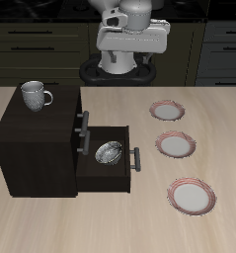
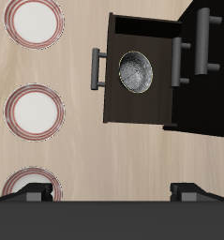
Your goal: Open the top drawer
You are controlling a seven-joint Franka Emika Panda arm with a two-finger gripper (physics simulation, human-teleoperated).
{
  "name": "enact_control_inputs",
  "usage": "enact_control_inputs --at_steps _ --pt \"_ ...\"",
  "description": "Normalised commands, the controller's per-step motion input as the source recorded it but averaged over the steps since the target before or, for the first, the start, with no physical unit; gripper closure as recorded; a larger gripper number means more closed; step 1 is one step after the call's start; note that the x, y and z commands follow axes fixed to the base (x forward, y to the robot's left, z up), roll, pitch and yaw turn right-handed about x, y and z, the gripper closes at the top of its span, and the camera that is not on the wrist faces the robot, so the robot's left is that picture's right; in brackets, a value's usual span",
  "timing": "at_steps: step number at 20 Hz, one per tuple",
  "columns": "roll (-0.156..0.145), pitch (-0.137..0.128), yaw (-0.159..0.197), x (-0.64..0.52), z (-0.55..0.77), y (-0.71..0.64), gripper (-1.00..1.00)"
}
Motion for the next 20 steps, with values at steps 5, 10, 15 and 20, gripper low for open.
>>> enact_control_inputs --at_steps 5,10,15,20 --pt "-0.08 -0.024 0.062 0.18 0.09 0.02 -1.0" --pt "-0.095 -0.06 0.029 0.24 0.12 -0.04 -1.0" --pt "-0.096 -0.02 -0.003 0.26 0.06 -0.07 -1.0" --pt "-0.102 -0.004 0.021 0.28 0.02 -0.07 -1.0"
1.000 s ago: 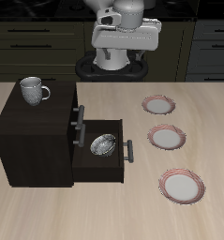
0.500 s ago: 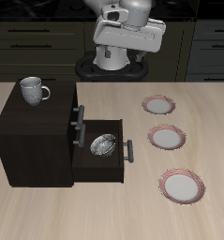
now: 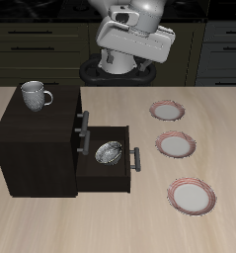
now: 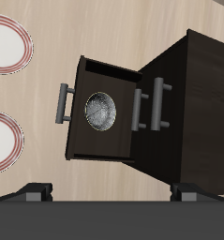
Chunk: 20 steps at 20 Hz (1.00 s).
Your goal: Open the top drawer
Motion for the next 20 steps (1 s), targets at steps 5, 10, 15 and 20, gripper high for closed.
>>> enact_control_inputs --at_steps 5,10,15,20 --pt "-0.079 0.02 0.013 0.29 0.06 -0.07 -1.0" --pt "-0.06 0.001 0.005 0.28 0.08 -0.1 -1.0" --pt "-0.047 0.006 0.015 0.25 -0.06 -0.07 -1.0" --pt "-0.03 0.027 0.005 0.17 -0.13 -0.03 -1.0"
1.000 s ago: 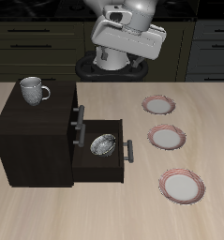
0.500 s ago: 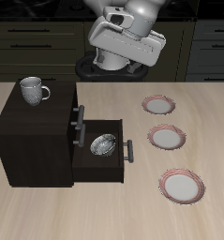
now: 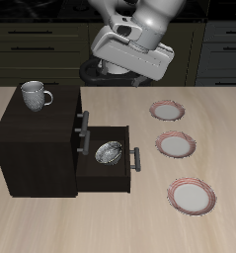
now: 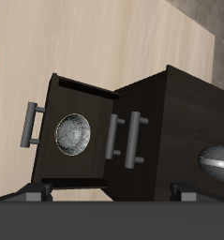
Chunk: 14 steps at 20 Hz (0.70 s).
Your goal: Open the top drawer
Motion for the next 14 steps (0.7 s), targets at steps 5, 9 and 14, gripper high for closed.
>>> enact_control_inputs --at_steps 5,9,14 --pt "-0.019 0.028 0.007 0.14 -0.16 0.05 -1.0" --pt "-0.056 0.029 0.017 0.16 -0.17 -0.07 -1.0" --pt "-0.044 0.019 -0.011 0.11 -0.05 -0.2 -1.0"
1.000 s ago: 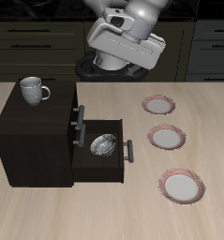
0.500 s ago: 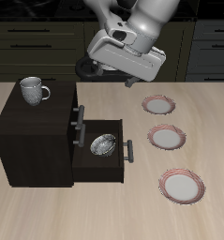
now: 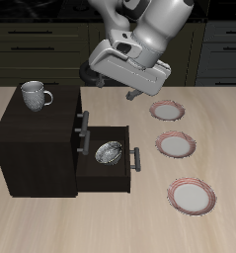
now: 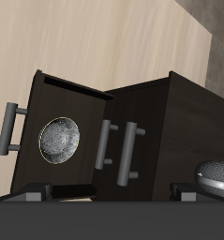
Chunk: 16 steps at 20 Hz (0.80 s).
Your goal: Open the top drawer
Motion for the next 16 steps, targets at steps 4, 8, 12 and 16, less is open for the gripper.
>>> enact_control_inputs --at_steps 4,8,12,16 --pt "-0.062 0.031 -0.007 0.1 -0.12 -0.26 -1.0" --pt "-0.053 0.037 -0.018 0.09 -0.13 -0.18 -1.0" --pt "-0.039 0.035 0.001 0.12 -0.17 0.06 -1.0" --pt "-0.035 0.012 0.003 0.06 -0.03 0.03 -1.0"
